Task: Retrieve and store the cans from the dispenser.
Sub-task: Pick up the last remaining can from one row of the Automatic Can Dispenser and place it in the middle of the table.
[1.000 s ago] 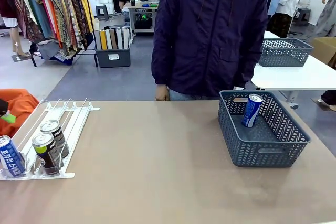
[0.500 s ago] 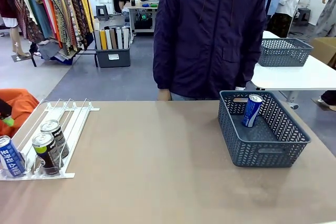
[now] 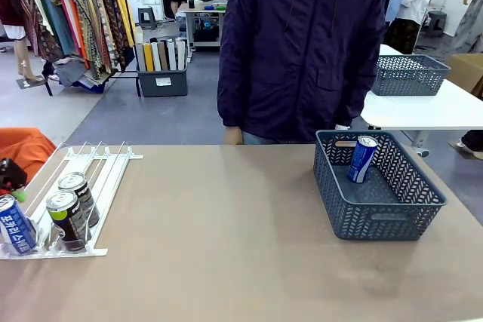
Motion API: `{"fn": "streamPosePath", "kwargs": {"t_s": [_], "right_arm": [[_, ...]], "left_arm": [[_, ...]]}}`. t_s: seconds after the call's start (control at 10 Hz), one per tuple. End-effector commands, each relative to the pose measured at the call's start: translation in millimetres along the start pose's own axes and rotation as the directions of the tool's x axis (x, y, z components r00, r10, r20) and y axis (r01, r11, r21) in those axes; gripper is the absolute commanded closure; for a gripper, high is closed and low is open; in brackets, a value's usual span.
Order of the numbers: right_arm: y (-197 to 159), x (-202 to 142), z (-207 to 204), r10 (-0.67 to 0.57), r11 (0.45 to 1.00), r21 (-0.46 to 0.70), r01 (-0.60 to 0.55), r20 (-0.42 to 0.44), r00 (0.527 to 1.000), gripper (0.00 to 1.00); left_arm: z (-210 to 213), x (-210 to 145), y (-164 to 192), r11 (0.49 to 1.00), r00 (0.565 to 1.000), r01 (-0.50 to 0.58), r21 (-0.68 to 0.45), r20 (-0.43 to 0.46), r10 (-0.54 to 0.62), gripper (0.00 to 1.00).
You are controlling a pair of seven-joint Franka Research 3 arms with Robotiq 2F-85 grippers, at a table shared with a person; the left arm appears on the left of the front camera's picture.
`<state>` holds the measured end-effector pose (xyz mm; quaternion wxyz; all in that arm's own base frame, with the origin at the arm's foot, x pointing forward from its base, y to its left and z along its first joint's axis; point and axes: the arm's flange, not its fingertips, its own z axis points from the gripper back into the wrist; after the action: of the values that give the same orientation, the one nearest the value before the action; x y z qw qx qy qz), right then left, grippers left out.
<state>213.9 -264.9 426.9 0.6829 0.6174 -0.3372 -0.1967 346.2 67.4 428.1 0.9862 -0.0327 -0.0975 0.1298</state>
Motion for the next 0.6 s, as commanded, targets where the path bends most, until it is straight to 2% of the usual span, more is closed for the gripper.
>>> {"fn": "streamPosePath", "kwargs": {"t_s": [0.0, 0.3, 0.5], "right_arm": [[4.6, 2.8, -0.1, -0.006, 1.000, 0.005, 0.006, 0.004, 1.000, 0.00], [4.6, 2.8, -0.1, -0.006, 1.000, 0.005, 0.006, 0.004, 1.000, 0.00], [4.6, 2.8, -0.1, -0.006, 1.000, 0.005, 0.006, 0.004, 1.000, 0.00]], "left_arm": [[-25.1, -29.0, 4.3, 0.999, 0.999, -0.016, 0.042, -0.046, 0.018, 0.00], [-34.8, -25.2, 3.0, 0.997, 0.996, -0.004, 0.081, -0.091, 0.011, 0.00], [-33.3, -23.6, 2.3, 0.996, 0.996, -0.008, 0.084, -0.088, 0.015, 0.00]]}}
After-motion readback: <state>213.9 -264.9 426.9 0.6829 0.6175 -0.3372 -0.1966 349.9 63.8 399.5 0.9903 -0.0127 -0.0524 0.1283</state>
